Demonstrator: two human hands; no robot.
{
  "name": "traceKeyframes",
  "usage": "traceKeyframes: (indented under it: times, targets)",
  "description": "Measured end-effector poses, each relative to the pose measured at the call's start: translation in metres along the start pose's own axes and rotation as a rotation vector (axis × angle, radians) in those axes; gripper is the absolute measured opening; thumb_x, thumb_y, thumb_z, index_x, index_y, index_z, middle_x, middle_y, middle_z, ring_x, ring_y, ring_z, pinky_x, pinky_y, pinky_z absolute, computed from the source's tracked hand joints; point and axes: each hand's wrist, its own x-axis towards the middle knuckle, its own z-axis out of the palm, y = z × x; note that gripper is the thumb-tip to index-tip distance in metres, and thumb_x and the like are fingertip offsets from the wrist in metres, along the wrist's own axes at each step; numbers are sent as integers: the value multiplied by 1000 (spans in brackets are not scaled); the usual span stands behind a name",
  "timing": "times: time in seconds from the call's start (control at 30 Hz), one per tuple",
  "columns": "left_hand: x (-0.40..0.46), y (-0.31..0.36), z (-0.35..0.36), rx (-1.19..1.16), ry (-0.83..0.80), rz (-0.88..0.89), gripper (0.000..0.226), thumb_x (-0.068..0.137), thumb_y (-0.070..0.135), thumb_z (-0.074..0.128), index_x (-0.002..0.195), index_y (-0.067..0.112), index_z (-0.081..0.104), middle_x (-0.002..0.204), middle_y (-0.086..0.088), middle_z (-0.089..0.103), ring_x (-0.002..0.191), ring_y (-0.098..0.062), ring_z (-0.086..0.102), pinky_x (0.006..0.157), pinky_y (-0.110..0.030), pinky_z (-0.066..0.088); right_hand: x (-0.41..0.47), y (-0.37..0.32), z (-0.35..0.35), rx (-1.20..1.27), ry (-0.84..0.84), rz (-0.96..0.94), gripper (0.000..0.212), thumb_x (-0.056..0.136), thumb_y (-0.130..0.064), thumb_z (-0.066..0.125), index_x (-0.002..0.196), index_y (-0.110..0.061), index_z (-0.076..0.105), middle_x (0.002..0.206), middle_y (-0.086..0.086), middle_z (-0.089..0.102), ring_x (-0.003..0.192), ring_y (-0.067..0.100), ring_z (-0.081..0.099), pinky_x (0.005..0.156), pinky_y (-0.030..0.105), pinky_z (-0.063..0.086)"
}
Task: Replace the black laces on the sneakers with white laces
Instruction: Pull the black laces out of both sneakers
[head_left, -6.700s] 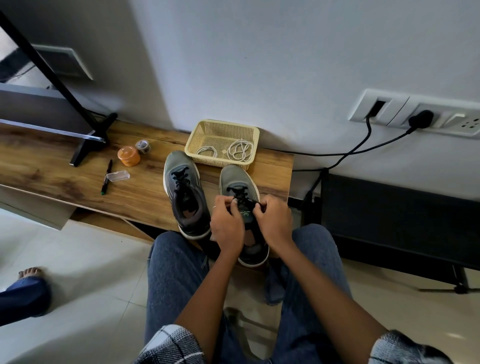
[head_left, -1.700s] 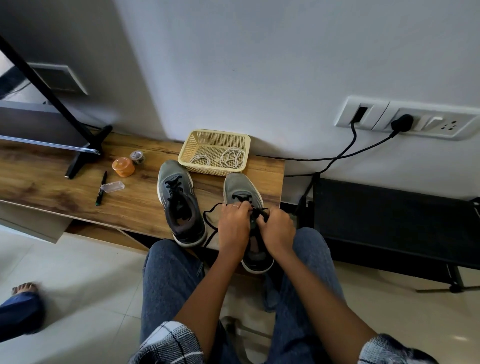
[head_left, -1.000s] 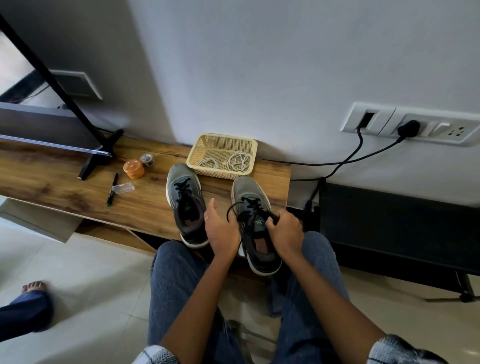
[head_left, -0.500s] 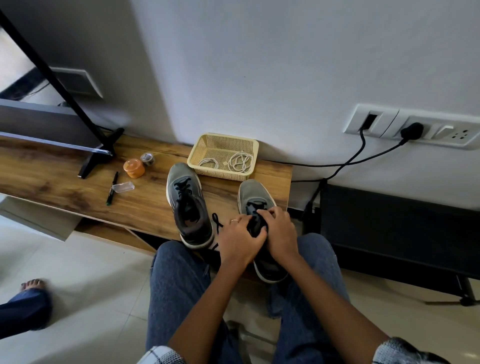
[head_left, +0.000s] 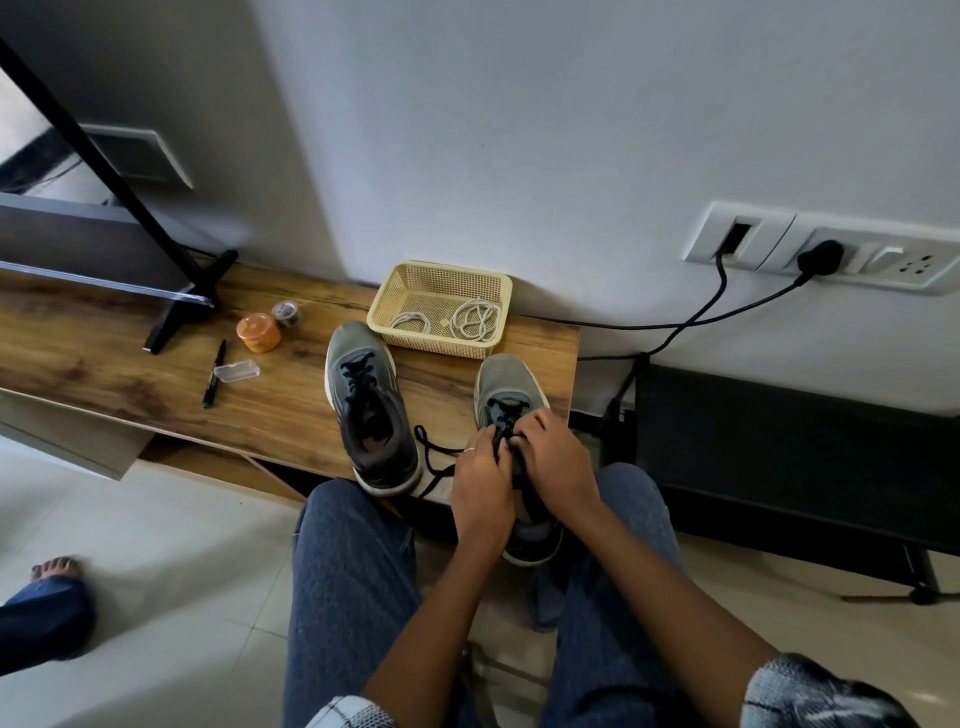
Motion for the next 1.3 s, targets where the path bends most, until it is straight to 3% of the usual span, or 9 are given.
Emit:
traceKeyframes:
  times: [0.17,0.37,0.5,0.63,0.77,0.93,1.07,1.17,1.3]
  targets:
    - [-2,6,-1,-63,33,-40,36,101,29,40,133,19,51,127,-3,59,115,-20,55,88,-33,44,-5,-2,3,162,91,217,13,97,-19,46,92,-9,53,90,3,55,78,18,53,67,33,41]
    - [0,5,-1,-54,14,-25,36,101,31,39,132,17,52,127,-4,61,114,-21,56,87,-32,43,2,-13,-3,512,208,729,11,94,-21,53,89,-12,56,88,2,60,85,20,56,68,28,36]
    - [3,3,-4,-21,-25,13,35,102,28,39,132,16,51,124,-4,62,112,-21,57,84,-31,43,7,-14,-11,215,118,398,6,91,-13,52,88,-11,57,88,0,56,83,16,53,66,27,38]
    - [1,4,-6,-58,-25,33,32,101,29,39,127,17,53,114,-2,65,104,-20,60,75,-28,40,9,-18,-1,-162,5,21,9,85,-14,63,94,-13,64,94,2,61,98,25,51,79,44,39]
    - [2,1,-7,-83,-29,28,33,102,32,38,126,18,55,110,-2,66,100,-20,61,75,-29,42,9,-21,2,-400,-114,6,18,96,-21,45,104,-16,60,103,2,56,106,22,42,84,40,23]
    - [0,3,-6,-57,-4,25,34,102,31,38,129,17,54,113,-3,66,103,-20,61,74,-26,38,9,-31,-13,-455,-174,16,25,99,-31,38,102,-19,59,102,-1,55,114,23,36,88,40,27]
    - [1,2,-5,-65,4,5,35,101,30,38,129,17,54,115,-5,66,104,-22,60,76,-29,41,5,-19,-15,-264,-69,-19,18,96,-23,47,97,-14,62,100,3,59,103,25,45,83,38,39]
    - [0,4,-4,-81,-5,-6,37,101,32,38,132,18,52,120,-6,64,108,-22,59,84,-34,45,1,-12,-5,43,-37,93,11,95,-16,48,90,-12,57,95,0,52,94,16,45,76,28,41]
    - [1,0,-7,-82,30,-55,35,102,30,38,130,17,55,118,-9,64,107,-26,59,79,-32,42,-2,-14,-12,353,220,326,16,93,-1,48,78,-7,51,86,0,46,71,-1,45,64,12,37]
